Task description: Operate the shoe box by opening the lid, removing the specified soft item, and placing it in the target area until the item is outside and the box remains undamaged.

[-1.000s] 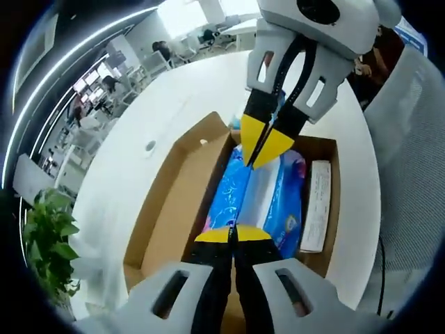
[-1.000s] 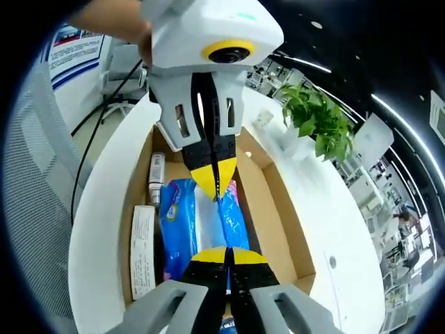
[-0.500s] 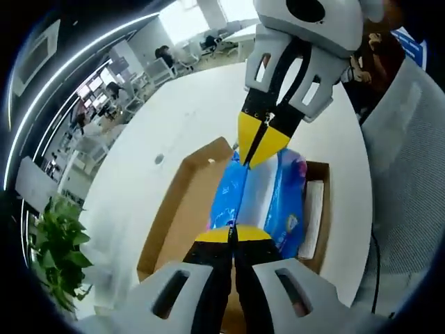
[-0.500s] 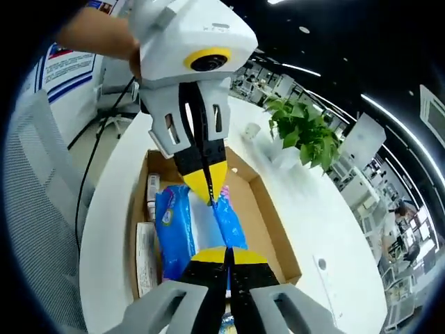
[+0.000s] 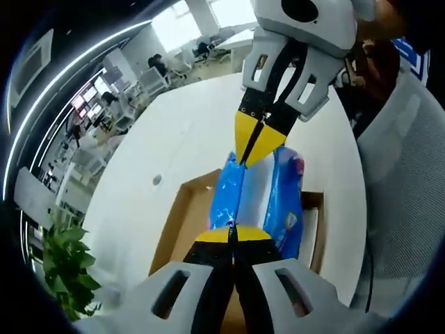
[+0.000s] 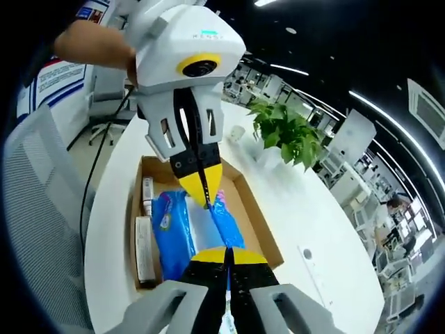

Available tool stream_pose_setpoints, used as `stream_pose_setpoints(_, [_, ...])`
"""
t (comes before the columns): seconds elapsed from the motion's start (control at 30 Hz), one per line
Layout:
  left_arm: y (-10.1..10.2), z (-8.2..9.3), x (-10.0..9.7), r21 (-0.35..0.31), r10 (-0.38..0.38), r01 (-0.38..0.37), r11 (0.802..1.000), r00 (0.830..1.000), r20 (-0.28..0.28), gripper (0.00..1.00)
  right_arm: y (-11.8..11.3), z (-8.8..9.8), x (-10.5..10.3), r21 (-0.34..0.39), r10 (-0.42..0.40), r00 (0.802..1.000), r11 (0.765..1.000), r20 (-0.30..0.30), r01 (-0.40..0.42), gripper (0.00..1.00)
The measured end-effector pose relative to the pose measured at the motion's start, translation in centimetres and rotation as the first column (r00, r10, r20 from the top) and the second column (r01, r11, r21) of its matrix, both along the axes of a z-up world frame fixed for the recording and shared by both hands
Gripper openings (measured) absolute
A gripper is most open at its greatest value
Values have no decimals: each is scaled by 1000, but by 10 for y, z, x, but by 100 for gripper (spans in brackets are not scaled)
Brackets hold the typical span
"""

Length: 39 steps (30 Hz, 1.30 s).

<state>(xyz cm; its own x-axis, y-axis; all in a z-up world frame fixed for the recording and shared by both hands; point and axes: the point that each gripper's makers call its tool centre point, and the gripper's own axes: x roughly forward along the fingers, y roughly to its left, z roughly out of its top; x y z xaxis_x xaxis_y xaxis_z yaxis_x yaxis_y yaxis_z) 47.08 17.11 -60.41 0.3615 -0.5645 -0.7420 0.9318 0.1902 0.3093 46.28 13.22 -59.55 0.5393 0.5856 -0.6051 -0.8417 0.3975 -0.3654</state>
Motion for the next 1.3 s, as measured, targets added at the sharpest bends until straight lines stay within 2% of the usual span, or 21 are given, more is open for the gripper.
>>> stream_pose_setpoints(0.4, [-45, 8, -3, -5, -50, 49, 999, 999, -14, 0, -48, 8, -5, -11, -58, 998, 998, 1, 58, 0])
stream_pose_setpoints(0.7, [-85, 6, -6, -4, -80, 80, 997, 996, -29, 0, -86, 8, -5, -22, -106, 994, 994, 3, 107, 0])
stream_pose_setpoints(1.1, [-138, -1, -8, -7, -94, 94, 996, 995, -44, 0, -142, -1, -5, -47, -153, 988, 987, 11, 154, 0])
stream_pose_setpoints(1.3, [-158, -8, -9, -8, -109, 109, 994, 992, -57, 0, -160, -6, -7, -61, -164, 986, 984, 12, 164, 0])
